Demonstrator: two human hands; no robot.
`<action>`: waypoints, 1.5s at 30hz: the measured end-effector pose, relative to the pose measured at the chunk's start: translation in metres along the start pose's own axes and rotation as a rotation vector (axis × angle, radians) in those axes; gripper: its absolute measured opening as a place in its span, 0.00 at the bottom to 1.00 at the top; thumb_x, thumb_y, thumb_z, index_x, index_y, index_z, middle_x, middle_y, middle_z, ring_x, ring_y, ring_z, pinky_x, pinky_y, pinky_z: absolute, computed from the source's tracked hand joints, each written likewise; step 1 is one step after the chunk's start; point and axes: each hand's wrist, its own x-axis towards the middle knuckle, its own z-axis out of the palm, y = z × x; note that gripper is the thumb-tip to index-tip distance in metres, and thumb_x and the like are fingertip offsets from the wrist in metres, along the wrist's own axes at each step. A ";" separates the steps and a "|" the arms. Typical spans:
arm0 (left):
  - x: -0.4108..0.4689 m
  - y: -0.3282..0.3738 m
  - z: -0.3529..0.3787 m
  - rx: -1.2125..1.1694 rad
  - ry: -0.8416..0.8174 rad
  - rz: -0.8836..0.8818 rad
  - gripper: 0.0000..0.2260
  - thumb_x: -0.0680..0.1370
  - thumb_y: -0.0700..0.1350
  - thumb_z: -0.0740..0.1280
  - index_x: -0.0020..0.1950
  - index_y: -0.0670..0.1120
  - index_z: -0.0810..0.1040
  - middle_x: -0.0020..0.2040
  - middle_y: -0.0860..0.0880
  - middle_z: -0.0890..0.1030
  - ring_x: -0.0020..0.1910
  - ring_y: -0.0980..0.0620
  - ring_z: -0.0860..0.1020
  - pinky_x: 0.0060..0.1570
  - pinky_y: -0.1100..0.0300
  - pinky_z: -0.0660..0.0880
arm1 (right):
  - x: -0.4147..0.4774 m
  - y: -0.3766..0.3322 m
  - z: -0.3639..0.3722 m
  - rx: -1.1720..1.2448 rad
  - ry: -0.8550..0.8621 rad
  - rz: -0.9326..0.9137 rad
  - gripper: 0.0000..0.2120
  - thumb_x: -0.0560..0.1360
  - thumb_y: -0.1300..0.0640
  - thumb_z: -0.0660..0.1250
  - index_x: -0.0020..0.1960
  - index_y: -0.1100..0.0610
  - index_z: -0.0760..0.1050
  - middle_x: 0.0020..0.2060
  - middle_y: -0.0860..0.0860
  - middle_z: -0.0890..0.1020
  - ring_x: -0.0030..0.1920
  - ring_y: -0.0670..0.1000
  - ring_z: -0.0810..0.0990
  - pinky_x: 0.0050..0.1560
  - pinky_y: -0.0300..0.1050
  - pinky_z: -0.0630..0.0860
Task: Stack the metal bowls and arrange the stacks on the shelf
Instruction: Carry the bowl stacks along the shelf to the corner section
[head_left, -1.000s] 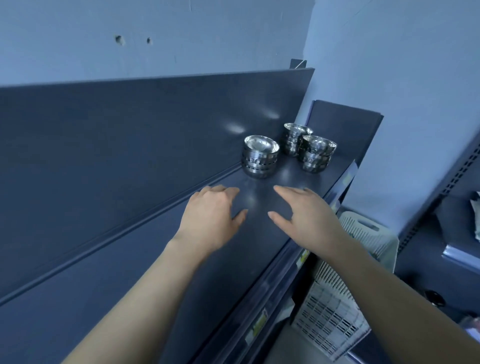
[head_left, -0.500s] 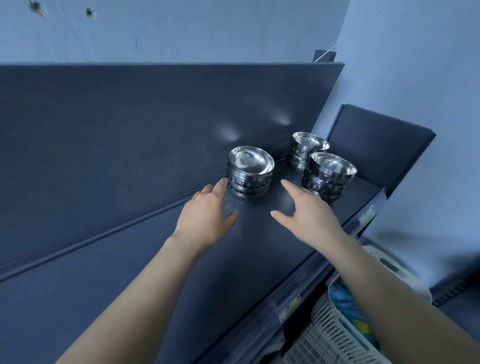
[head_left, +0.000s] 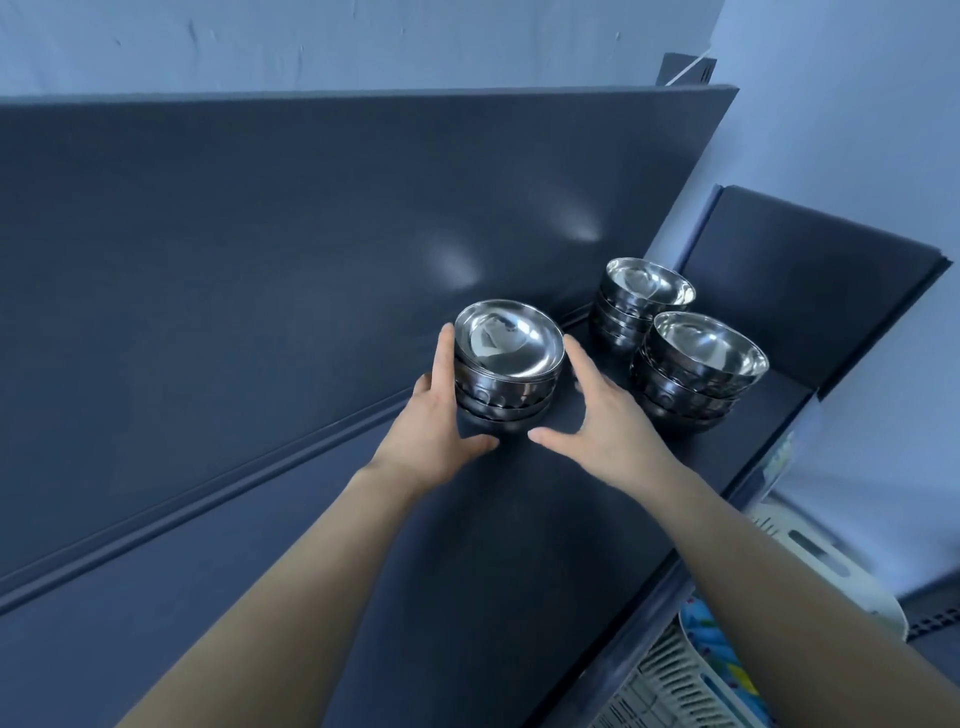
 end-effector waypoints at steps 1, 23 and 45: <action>0.004 -0.002 0.002 -0.020 -0.002 0.000 0.57 0.68 0.45 0.77 0.75 0.59 0.32 0.71 0.44 0.67 0.67 0.51 0.69 0.60 0.64 0.62 | 0.003 0.002 0.002 0.028 -0.006 0.000 0.52 0.69 0.46 0.75 0.78 0.41 0.42 0.74 0.49 0.67 0.70 0.51 0.69 0.67 0.46 0.68; -0.040 0.012 0.000 -0.087 0.253 -0.067 0.55 0.68 0.44 0.78 0.76 0.59 0.37 0.68 0.54 0.73 0.63 0.55 0.74 0.58 0.67 0.67 | 0.015 -0.004 0.002 0.297 -0.161 -0.167 0.55 0.66 0.51 0.79 0.77 0.36 0.41 0.63 0.39 0.74 0.63 0.39 0.75 0.56 0.31 0.66; -0.313 0.000 -0.116 0.072 0.827 -0.387 0.55 0.66 0.48 0.79 0.76 0.60 0.39 0.50 0.74 0.69 0.51 0.64 0.73 0.46 0.84 0.64 | -0.100 -0.228 0.074 0.347 -0.497 -0.725 0.56 0.64 0.47 0.79 0.75 0.32 0.41 0.63 0.42 0.77 0.65 0.42 0.74 0.63 0.45 0.72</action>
